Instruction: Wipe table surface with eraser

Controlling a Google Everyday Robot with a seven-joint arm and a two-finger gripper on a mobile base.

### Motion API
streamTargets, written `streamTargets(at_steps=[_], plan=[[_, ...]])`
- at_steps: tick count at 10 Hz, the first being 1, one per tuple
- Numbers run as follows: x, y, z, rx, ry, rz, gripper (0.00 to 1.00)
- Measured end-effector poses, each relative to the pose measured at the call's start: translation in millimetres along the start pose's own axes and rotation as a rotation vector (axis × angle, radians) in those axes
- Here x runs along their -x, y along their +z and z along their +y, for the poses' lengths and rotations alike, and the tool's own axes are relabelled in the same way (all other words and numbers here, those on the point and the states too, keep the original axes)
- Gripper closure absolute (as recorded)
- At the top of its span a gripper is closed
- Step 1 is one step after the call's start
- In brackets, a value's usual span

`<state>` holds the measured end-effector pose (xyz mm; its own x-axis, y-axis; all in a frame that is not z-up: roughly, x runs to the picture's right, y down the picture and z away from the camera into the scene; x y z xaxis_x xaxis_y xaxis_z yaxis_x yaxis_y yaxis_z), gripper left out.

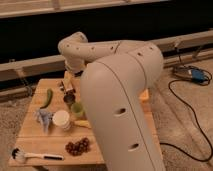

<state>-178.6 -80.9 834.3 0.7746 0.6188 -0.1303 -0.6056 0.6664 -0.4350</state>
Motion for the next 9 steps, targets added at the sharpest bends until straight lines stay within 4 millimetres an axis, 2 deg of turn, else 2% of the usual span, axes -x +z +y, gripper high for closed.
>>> streamTargets(at_steps=[6, 9], plan=[[33.9, 32.6, -2.6, -0.011, -0.143, -0.029, 0.20], [35.6, 60.4, -23.9, -0.065, -0.099, -0.035, 0.20]])
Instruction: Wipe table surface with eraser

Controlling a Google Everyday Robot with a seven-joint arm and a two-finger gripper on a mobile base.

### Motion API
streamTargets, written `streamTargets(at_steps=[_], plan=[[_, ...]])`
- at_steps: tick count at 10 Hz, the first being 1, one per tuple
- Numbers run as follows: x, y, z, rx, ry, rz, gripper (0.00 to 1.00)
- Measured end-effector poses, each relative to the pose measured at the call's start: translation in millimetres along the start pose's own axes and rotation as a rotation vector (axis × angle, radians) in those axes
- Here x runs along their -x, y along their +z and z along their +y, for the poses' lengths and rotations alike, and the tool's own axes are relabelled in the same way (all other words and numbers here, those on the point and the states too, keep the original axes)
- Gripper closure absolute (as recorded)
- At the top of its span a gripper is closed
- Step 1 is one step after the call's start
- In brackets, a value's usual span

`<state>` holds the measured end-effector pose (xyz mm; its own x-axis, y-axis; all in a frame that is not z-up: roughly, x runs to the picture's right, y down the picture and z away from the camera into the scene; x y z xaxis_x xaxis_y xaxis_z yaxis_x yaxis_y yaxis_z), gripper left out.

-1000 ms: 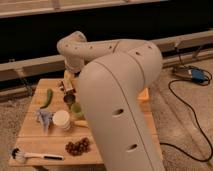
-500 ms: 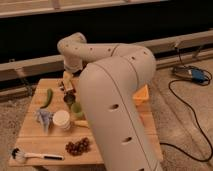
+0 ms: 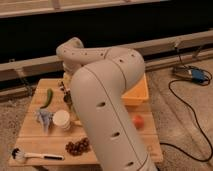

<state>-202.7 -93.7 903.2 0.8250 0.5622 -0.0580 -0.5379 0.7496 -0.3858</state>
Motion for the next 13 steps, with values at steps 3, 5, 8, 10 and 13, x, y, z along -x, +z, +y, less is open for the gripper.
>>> streamTargets(at_steps=[3, 5, 8, 10, 13], plan=[[4.7, 25.1, -26.8, 0.003, 0.091, -0.019, 0.20], [14.9, 48.9, -30.0, 0.027, 0.120, -0.024, 0.20], [20.7, 74.9, -23.5, 0.066, 0.121, -0.007, 0.20], [19.7, 89.2, -18.2, 0.077, 0.121, 0.011, 0.20], [13.8, 106.6, -19.0, 0.076, 0.172, 0.039, 0.20]])
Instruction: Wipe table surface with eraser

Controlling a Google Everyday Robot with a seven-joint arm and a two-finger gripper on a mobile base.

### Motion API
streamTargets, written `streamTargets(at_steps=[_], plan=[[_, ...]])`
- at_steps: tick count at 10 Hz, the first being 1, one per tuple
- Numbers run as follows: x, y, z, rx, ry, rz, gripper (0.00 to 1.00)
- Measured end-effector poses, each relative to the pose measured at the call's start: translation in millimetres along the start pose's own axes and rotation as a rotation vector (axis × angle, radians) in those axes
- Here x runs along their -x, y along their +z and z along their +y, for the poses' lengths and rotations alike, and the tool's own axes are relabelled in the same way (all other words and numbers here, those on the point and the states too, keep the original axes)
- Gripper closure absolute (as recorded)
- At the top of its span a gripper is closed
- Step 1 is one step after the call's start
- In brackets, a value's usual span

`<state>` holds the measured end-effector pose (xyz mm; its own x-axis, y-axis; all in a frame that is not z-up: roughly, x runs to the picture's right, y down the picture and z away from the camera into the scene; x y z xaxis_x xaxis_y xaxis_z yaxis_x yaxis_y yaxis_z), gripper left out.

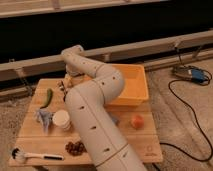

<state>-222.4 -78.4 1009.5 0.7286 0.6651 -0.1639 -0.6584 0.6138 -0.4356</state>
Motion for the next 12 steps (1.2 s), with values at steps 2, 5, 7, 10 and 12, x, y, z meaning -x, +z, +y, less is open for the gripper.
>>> streamTargets(at_steps=[2, 5, 7, 10, 12], plan=[[-3.5, 9.9, 9.1, -0.002, 0.033, 0.016, 0.20], [-6.7, 19.1, 29.6, 0.016, 0.041, 0.041, 0.20], [-10.0, 28.2, 41.0, 0.022, 0.036, 0.071, 0.20], [-11.4, 36.4, 43.2, 0.014, 0.043, 0.107, 0.39], [-11.9, 36.4, 38.7, 0.010, 0.052, 0.123, 0.60]])
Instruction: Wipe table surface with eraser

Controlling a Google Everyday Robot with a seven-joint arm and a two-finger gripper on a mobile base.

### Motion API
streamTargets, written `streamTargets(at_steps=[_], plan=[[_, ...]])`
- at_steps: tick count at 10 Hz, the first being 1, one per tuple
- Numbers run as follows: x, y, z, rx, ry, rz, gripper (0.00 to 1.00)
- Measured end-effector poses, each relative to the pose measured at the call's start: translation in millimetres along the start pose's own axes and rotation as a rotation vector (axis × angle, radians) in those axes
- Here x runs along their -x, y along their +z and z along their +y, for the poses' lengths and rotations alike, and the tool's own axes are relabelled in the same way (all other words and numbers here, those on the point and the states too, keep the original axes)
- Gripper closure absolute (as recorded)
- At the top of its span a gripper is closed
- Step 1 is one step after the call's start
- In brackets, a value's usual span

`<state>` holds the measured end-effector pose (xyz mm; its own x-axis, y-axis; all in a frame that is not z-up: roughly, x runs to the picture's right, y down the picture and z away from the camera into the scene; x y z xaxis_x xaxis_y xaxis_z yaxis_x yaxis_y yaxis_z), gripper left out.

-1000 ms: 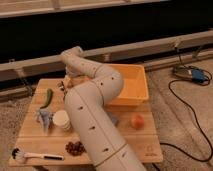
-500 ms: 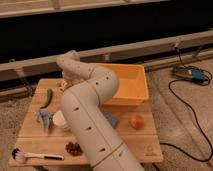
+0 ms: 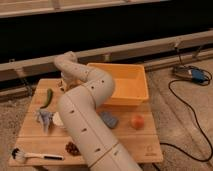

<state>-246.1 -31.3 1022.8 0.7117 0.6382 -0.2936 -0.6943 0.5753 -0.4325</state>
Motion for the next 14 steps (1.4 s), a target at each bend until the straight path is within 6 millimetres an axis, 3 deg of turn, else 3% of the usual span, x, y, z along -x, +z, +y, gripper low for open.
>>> streamTargets(at_steps=[4, 8, 11, 14], plan=[[2.2, -15.1, -6.0, -0.012, 0.013, -0.016, 0.98], [7.6, -57.4, 3.3, -0.015, -0.027, -0.081, 1.00], [15.3, -114.1, 15.4, -0.004, -0.057, -0.152, 1.00], [1.1, -160.2, 50.3, 0.007, -0.083, -0.167, 1.00]])
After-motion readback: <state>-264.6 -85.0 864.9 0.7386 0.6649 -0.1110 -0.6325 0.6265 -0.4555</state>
